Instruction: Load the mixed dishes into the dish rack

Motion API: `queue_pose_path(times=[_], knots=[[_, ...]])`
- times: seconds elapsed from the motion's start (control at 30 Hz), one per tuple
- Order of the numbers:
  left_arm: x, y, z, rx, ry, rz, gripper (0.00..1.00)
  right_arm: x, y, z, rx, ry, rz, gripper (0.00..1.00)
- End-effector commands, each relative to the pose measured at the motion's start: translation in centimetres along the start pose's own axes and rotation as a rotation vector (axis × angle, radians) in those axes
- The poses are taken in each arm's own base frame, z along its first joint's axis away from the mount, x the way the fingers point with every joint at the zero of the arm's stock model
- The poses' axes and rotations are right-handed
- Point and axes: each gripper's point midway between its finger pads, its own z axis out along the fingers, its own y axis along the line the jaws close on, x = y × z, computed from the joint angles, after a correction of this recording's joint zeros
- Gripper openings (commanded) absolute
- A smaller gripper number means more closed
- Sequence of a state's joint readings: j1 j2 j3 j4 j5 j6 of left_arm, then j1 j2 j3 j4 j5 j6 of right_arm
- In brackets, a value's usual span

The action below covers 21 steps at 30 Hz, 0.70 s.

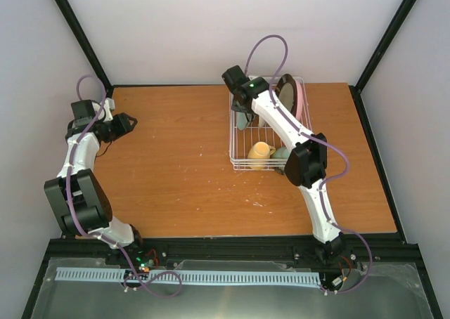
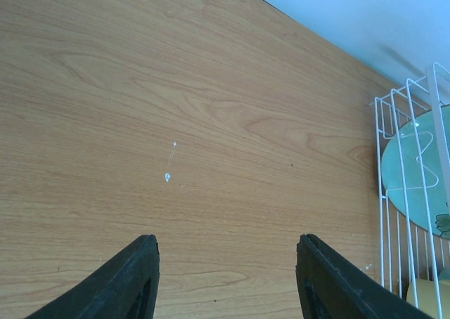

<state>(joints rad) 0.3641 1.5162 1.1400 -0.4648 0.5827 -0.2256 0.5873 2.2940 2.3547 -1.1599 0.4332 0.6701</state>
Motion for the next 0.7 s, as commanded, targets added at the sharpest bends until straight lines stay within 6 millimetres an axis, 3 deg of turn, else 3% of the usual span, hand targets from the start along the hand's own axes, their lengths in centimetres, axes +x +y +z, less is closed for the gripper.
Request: queue_pose_path(times=[0.0,0.47,0.67], knots=[[-0.4,0.4,0.1,-0.005,-0.008,0.017,0.54,-1.9,0.9,-1.4,-0.058,-0.067,0.03,0.46],[-1.0,0.5,0.3,-0.008,-0.012,0.018,0.54,-3.9,-0.1,-4.2,-0.058,-0.154,0.013,0.51],[-1.4,0.3,0.5,0.009,-0.023,0.007,0.54,-5.3,-0.5,-6.4,-0.095,-0.222,0.021,0.52]])
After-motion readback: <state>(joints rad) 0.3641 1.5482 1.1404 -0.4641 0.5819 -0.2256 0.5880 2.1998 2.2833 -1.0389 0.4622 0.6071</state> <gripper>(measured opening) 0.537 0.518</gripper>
